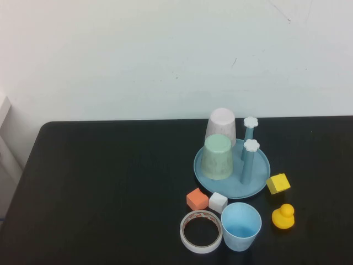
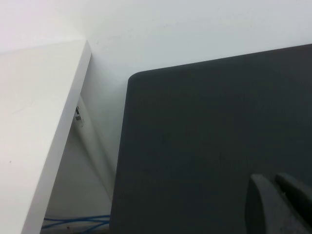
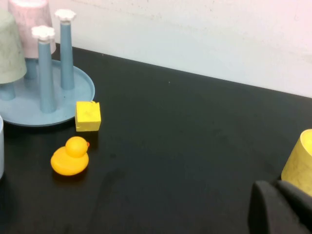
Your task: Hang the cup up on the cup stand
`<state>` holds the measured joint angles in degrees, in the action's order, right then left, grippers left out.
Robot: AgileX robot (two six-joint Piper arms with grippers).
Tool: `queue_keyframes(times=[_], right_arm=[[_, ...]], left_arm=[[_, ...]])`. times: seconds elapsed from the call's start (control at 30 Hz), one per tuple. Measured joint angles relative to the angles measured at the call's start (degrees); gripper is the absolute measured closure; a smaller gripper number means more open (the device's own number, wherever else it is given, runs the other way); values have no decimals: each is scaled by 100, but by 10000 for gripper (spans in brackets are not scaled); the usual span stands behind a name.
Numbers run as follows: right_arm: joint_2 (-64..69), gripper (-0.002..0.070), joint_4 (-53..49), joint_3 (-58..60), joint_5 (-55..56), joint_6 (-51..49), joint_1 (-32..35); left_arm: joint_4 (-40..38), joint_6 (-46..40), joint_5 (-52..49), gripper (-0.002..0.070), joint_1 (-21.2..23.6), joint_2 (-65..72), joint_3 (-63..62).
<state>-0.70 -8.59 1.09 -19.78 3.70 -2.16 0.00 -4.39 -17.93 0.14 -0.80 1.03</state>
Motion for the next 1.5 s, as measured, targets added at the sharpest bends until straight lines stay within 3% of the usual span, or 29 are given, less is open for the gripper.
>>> queue_keyframes(times=[0.77,0.87,1.1,1.17,1.27,1.5], right_arm=[[0,678,38,0,0,-128,0],[0,678,112,0,0,-188,0],[0,678,1089,21,171,-808,0],[0,678,2429,33,232,-1425,0],[0,678,3633,37,244,-1774,0],[0,678,4134,46,280,-1713,0]], left_arm=[[-128,96,11,676,0,0,0],[-676,439,87,676,0,0,0],[-3980,1652,149,676,0,0,0],[-4335,1700,227,676,0,0,0],[-4464,1755,519,676,0,0,0],[-4667,1734,1155,677,0,0,0]])
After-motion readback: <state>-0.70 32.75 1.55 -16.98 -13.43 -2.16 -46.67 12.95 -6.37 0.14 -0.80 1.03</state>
